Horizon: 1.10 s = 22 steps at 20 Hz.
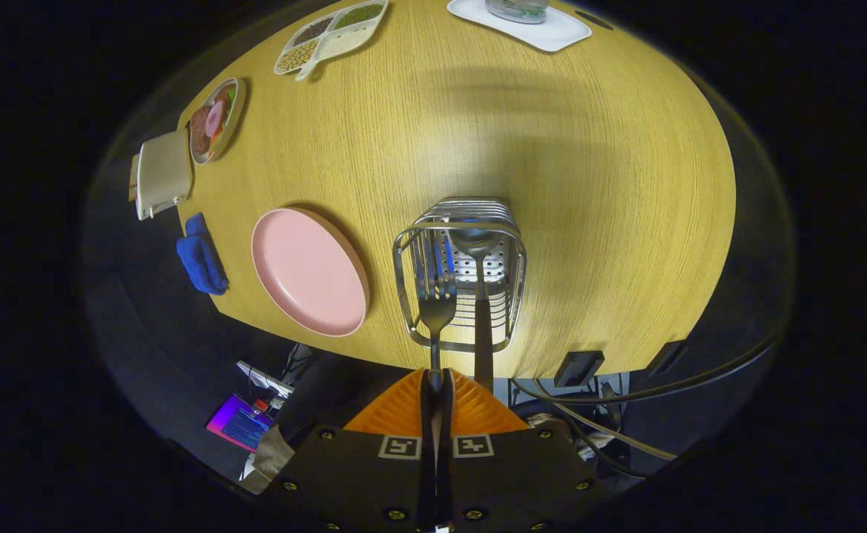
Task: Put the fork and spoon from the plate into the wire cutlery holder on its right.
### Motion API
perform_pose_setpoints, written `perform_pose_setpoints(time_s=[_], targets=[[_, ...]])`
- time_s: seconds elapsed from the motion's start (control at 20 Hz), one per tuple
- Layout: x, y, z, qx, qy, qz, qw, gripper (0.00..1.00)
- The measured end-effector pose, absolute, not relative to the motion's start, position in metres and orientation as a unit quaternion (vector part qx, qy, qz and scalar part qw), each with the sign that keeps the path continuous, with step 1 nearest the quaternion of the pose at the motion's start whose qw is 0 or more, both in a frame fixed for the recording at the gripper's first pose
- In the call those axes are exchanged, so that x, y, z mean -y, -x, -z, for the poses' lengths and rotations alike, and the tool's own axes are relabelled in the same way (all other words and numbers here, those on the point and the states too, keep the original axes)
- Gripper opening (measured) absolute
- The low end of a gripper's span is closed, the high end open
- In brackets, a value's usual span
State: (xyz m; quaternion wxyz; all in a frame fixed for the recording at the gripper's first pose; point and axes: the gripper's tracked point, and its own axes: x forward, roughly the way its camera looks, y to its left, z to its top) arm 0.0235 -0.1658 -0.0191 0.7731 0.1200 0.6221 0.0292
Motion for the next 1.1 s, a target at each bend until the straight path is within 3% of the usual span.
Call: perform_pose_setpoints(time_s=[0.45,0.7,1.1], targets=[[0.179,-0.03,0.029,-0.676,-0.1,-0.006,0.73,0.02],[0.176,-0.039,0.029,-0.666,-0.104,-0.013,0.738,0.12],[0.179,-0.048,0.022,-0.618,-0.137,-0.01,0.774,0.12]])
